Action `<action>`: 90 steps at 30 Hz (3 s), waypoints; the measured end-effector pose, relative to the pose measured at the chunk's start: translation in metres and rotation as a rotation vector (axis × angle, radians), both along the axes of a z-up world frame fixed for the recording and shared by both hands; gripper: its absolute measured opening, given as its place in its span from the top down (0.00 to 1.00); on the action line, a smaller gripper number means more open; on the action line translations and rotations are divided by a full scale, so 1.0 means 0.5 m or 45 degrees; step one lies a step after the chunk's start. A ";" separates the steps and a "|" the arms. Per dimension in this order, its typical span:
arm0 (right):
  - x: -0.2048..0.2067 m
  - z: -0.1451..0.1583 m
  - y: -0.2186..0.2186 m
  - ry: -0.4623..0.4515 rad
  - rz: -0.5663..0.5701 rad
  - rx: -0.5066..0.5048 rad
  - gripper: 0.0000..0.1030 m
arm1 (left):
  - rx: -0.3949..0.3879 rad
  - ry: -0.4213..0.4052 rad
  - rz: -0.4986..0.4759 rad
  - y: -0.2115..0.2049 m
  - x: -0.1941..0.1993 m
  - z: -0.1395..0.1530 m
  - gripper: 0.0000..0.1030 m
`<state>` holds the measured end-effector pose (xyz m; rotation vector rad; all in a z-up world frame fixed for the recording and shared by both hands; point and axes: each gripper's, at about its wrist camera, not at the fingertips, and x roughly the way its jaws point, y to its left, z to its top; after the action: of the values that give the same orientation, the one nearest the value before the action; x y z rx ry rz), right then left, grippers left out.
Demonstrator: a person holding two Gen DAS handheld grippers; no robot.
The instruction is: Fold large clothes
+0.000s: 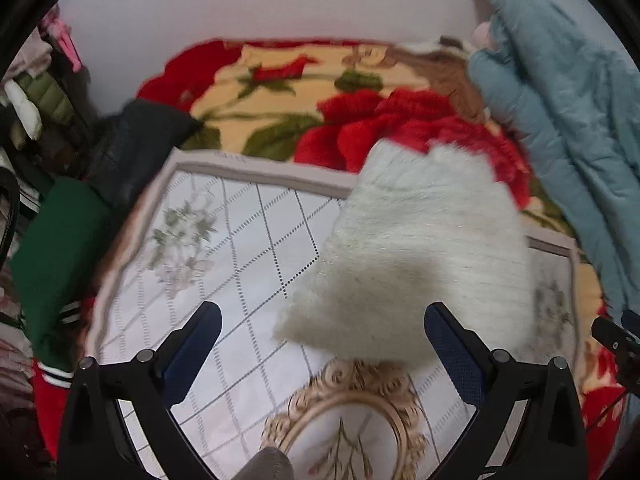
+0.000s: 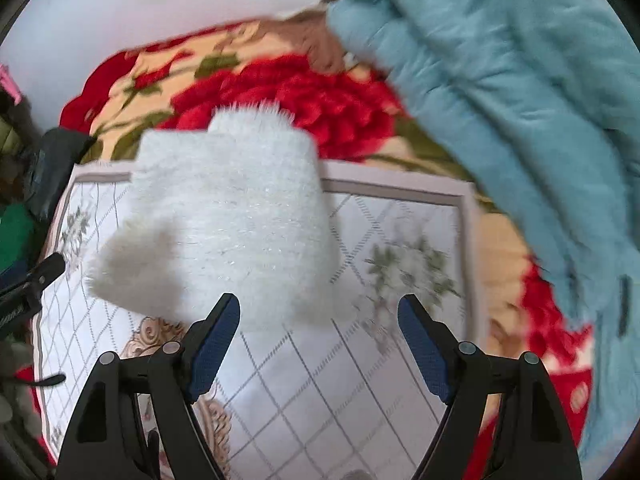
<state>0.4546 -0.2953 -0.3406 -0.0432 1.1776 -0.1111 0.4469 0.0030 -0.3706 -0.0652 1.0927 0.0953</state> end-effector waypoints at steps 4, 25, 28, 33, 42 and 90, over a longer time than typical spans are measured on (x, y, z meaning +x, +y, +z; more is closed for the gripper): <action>-0.126 0.147 0.031 -0.086 -0.065 -0.056 0.20 | 0.010 -0.062 -0.039 -0.017 -0.077 0.130 0.00; -0.755 0.820 0.144 -0.519 -0.011 -0.055 0.19 | 0.027 -0.327 -0.087 -0.031 -0.551 0.676 0.00; -0.812 0.869 0.140 -0.555 0.004 -0.036 0.19 | 0.032 -0.357 -0.094 -0.041 -0.596 0.712 0.00; -0.893 0.934 0.134 -0.601 0.037 -0.024 0.19 | 0.035 -0.396 -0.095 -0.058 -0.649 0.751 0.00; -0.972 1.013 0.123 -0.652 0.074 -0.009 0.19 | 0.018 -0.415 -0.123 -0.088 -0.721 0.798 0.00; -0.915 1.041 0.155 -0.631 0.179 -0.014 0.11 | 0.039 -0.427 0.001 -0.024 -0.737 0.837 0.00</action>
<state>-0.0030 -0.2179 0.1800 -0.1021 0.6765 -0.0020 0.0786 -0.0088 0.0481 -0.0521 0.7560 0.0979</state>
